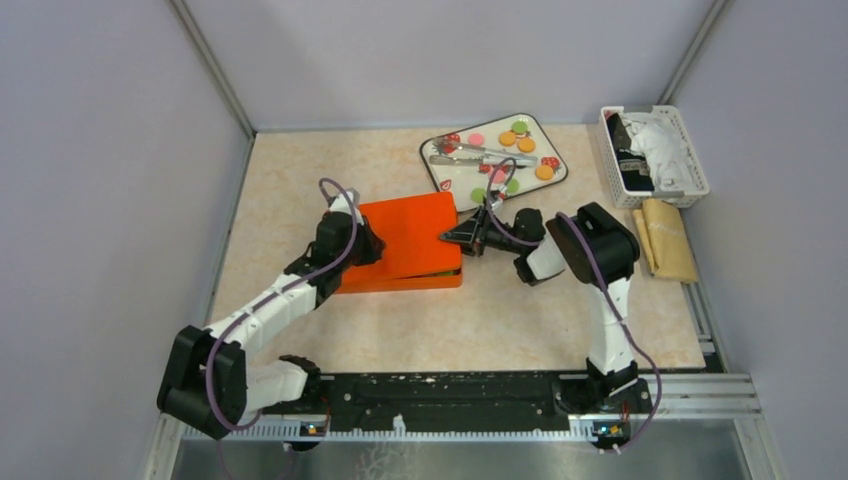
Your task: Pack the cookies
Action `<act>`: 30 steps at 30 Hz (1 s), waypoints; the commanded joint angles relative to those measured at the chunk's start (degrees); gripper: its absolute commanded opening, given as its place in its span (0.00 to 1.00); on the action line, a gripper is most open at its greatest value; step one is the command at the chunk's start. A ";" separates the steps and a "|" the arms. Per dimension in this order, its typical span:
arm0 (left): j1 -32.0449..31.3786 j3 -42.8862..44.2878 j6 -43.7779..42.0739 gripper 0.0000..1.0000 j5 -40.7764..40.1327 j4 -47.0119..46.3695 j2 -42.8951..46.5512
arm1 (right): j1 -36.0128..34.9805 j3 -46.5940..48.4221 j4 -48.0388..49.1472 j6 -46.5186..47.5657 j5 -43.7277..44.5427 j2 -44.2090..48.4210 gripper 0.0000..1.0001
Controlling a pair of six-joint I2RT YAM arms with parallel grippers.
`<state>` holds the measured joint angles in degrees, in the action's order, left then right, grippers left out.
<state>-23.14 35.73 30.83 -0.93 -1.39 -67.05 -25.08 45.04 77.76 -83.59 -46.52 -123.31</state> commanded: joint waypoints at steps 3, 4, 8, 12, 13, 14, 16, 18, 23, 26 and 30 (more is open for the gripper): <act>-0.13 -2.78 1.97 0.00 5.18 -6.09 -1.40 | 1.53 -2.14 -4.65 6.49 1.45 6.15 0.37; -0.15 -3.03 2.10 0.00 5.46 -6.23 -1.51 | 1.57 -2.62 -6.06 7.71 1.77 7.33 0.40; -0.16 -3.78 2.47 0.00 6.31 -6.68 -1.09 | 1.56 -4.05 -13.10 12.03 3.07 12.46 0.48; -0.24 -4.45 2.91 0.00 7.62 -7.08 -0.56 | 1.54 -5.61 -21.31 16.54 5.40 18.36 0.51; -0.32 -4.64 2.97 0.00 8.03 -7.15 -0.54 | 1.54 -5.96 -23.61 17.68 6.17 19.66 0.51; -0.41 -4.83 3.07 0.00 8.38 -7.39 -0.56 | 1.53 -6.27 -25.94 18.81 7.00 21.05 0.51; -0.50 -5.32 3.17 0.00 8.92 -7.82 -0.56 | 1.55 -6.84 -30.36 21.05 8.92 23.75 0.51; -0.64 -5.88 3.35 0.00 9.15 -8.18 -0.59 | 1.49 -6.74 -35.55 23.50 10.87 26.30 0.51; -0.68 -7.01 3.44 0.00 10.30 -9.73 -1.08 | 1.55 -5.36 -48.78 29.13 16.68 31.53 0.53; -0.77 -7.16 3.40 0.00 11.18 -10.79 -2.05 | 1.53 -5.23 -52.78 30.81 19.82 34.01 0.53; -0.85 -5.93 2.40 0.00 12.45 -12.05 -3.73 | 1.52 -4.50 -57.12 32.90 21.77 35.93 0.53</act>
<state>-23.68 29.10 34.37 9.50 -9.56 -69.08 -23.83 38.33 26.96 -55.13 -28.97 -90.70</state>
